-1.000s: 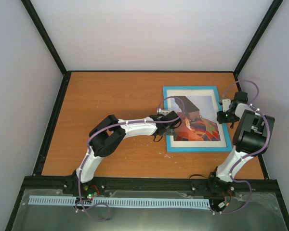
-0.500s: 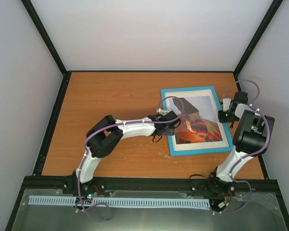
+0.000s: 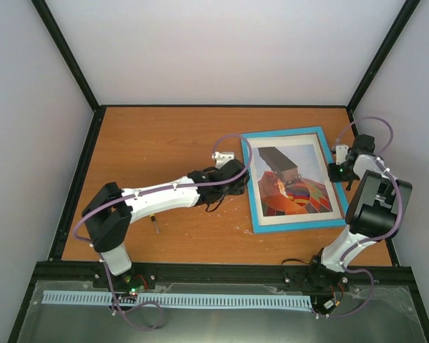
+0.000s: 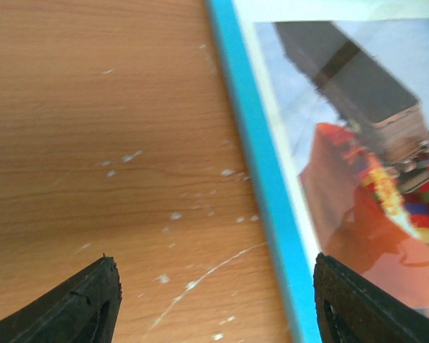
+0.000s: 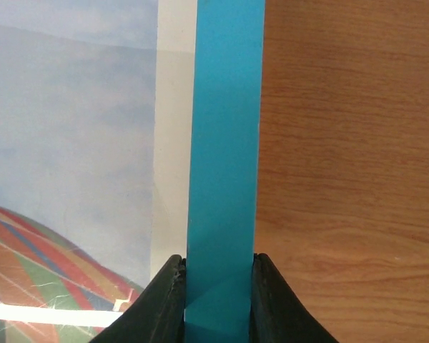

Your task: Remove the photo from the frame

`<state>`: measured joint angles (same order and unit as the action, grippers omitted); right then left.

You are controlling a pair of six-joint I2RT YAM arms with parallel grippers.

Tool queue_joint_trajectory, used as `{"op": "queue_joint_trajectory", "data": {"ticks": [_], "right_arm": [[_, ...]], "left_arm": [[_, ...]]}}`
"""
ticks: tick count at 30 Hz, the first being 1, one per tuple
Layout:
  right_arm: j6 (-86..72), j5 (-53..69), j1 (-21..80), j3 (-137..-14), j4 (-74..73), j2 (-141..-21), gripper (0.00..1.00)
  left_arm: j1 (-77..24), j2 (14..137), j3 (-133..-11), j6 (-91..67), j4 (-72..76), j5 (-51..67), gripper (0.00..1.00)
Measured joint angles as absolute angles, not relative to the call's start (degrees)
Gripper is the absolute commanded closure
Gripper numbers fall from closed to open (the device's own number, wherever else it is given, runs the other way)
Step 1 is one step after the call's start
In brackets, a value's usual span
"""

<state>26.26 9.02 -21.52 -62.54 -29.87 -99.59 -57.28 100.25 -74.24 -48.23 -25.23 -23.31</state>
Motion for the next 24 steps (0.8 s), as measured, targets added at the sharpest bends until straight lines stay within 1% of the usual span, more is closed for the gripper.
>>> {"op": "queue_joint_trajectory", "data": {"ticks": [6, 11, 14, 19, 24], "right_arm": [[25.67, 10.15, -22.04, -62.54, -32.88, -97.08, 0.97], [25.19, 12.10, -21.82, -62.59, -35.07, -92.79, 0.97], [24.53, 12.43, -20.91, -62.59, -35.14, -90.98, 0.97], [23.00, 12.62, -16.91, -62.59, -35.33, -90.06, 0.97], [20.47, 13.32, -9.39, -63.75, -36.10, -91.68, 0.97]], "left_arm": [[-57.28, 93.27, -64.47, -48.77, -25.50, -26.48, 0.27], [-57.28, 84.93, -58.39, -50.52, -26.02, -28.84, 0.26], [-57.28, 80.27, -56.71, -51.42, -26.22, -30.13, 0.26], [-57.28, 74.39, -54.22, -54.50, -28.08, -33.04, 0.27], [-57.28, 64.99, -48.36, -57.58, -30.65, -35.75, 0.27]]}}
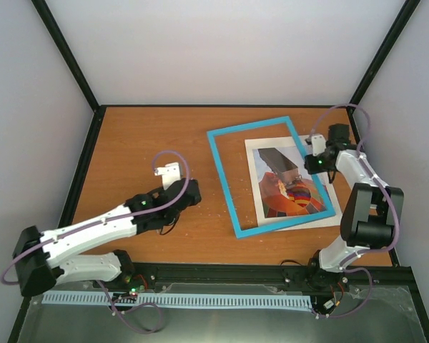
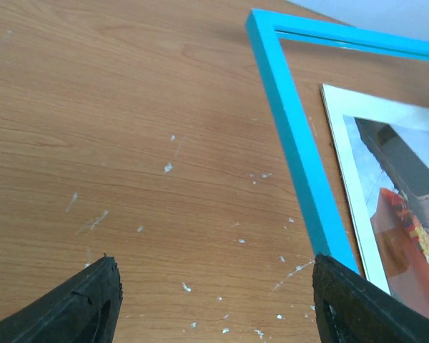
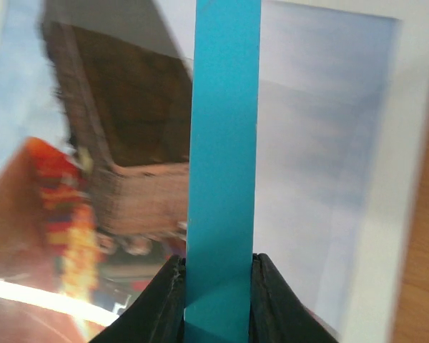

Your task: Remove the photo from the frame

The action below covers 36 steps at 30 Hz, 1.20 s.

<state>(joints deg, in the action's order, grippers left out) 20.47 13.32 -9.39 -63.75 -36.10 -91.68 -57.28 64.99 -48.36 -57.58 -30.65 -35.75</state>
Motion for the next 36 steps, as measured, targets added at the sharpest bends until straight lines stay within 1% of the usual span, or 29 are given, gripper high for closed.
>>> {"op": "queue_joint_trajectory", "data": {"ticks": [6, 10, 17, 21, 28, 36], "right_arm": [[12.56, 19.25, -1.83, -66.15, -35.16, -95.37, 0.97], [5.28, 20.10, 2.57, -66.37, -33.54, -96.40, 0.97], [-5.45, 11.46, 14.74, -70.06, -31.99, -99.44, 0.97], [-10.11, 4.99, 19.81, -72.14, -31.46, -101.34, 0.97], [-15.64, -2.02, 23.88, -75.85, -30.61, -106.63, 0.97], [-20.27, -3.31, 26.92, -82.74, -31.40, -116.40, 0.97]], "left_arm": [[-57.28, 56.99, -46.50, -59.86, -33.15, -38.68, 0.28], [-57.28, 56.40, -47.16, -60.77, -34.74, -39.72, 0.28], [-57.28, 58.57, -50.15, -62.59, -37.39, -40.12, 0.28], [-57.28, 59.02, -50.33, -63.35, -37.54, -39.92, 0.28], [-57.28, 58.85, -50.33, -64.55, -38.33, -39.31, 0.28], [-57.28, 57.52, -50.30, -65.95, -39.55, -38.72, 0.28]]}}
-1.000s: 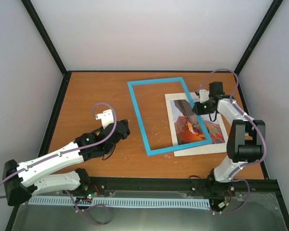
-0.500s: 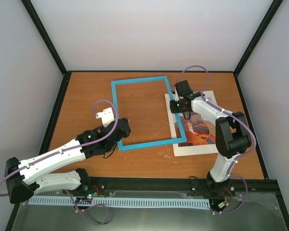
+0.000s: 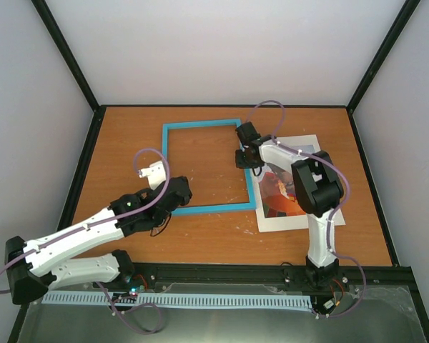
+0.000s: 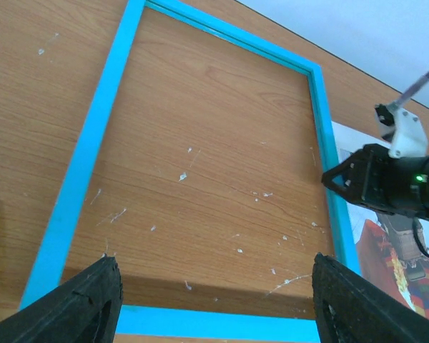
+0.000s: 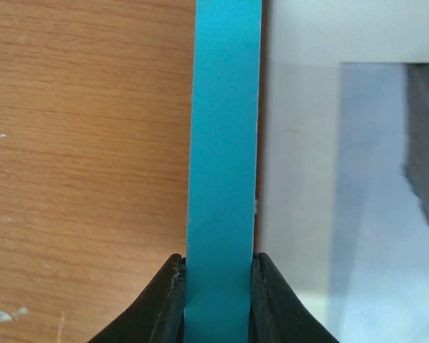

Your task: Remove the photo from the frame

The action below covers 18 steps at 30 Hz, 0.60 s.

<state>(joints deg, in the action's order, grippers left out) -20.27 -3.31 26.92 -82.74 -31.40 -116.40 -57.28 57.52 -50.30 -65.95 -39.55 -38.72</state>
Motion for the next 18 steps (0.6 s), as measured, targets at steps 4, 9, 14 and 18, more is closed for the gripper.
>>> {"op": "queue_joint_trajectory", "data": {"ticks": [4, 9, 14, 18], "right_arm": [[-21.63, -3.81, 29.26, -87.24, -32.10, -120.57, 0.97], [-23.44, -4.27, 30.55, -92.42, -33.61, -124.42, 0.86], [-23.79, -1.83, 30.26, -95.29, -33.61, -127.22, 0.57], [-24.14, 0.08, 30.24, -95.53, -33.41, -127.22, 0.54]], "left_arm": [[-57.28, 56.84, -50.09, -66.76, -40.32, -38.39, 0.28], [-57.28, 55.88, -49.21, -67.66, -40.84, -37.91, 0.28], [-57.28, 55.24, -48.58, -68.53, -41.06, -37.69, 0.28], [-57.28, 55.16, -48.14, -68.71, -41.19, -37.67, 0.28]]}}
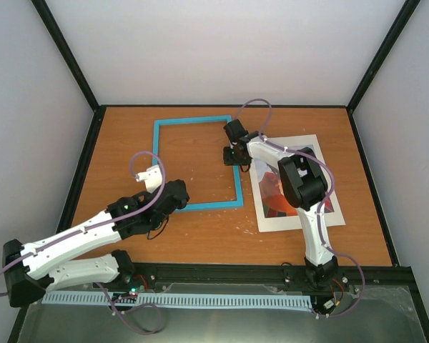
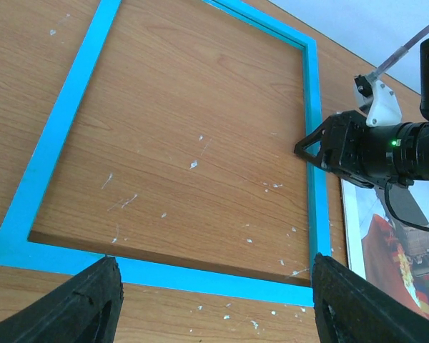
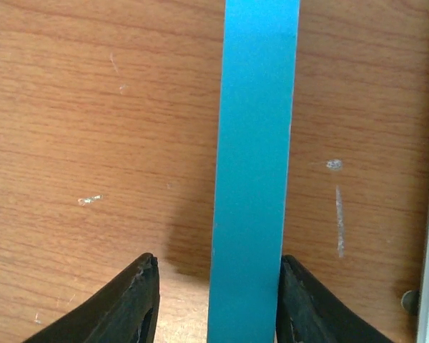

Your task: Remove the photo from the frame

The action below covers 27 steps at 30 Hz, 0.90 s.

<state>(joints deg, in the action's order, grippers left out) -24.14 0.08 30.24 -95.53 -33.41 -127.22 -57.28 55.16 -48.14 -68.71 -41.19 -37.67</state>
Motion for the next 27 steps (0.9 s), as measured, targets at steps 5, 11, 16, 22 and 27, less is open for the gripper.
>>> {"op": "queue_joint_trajectory", "data": {"ticks": [5, 11, 16, 22, 27], "right_arm": [[-22.68, 1.93, 29.76, -93.45, -33.50, -125.45, 0.51], [-18.31, 4.10, 27.70, -87.24, -33.93, -116.55, 0.46], [-10.17, 3.01, 23.42, -80.79, -31.33, -104.12, 0.35], [-1.06, -0.23, 12.93, -63.11, -26.74, -85.78, 0.27], [7.77, 1.56, 0.19, -57.78, -27.92, -81.14, 0.17]], "left_arm": [[-57.28, 55.20, -47.79, -68.69, -41.15, -37.69, 0.27], [-57.28, 56.05, -46.46, -67.00, -39.86, -37.52, 0.25], [-57.28, 58.41, -45.21, -61.76, -36.25, -35.22, 0.26], [-57.28, 64.97, -44.99, -53.06, -28.18, -28.53, 0.22], [-57.28, 75.83, -47.24, -46.81, -22.44, -20.67, 0.23]]}}
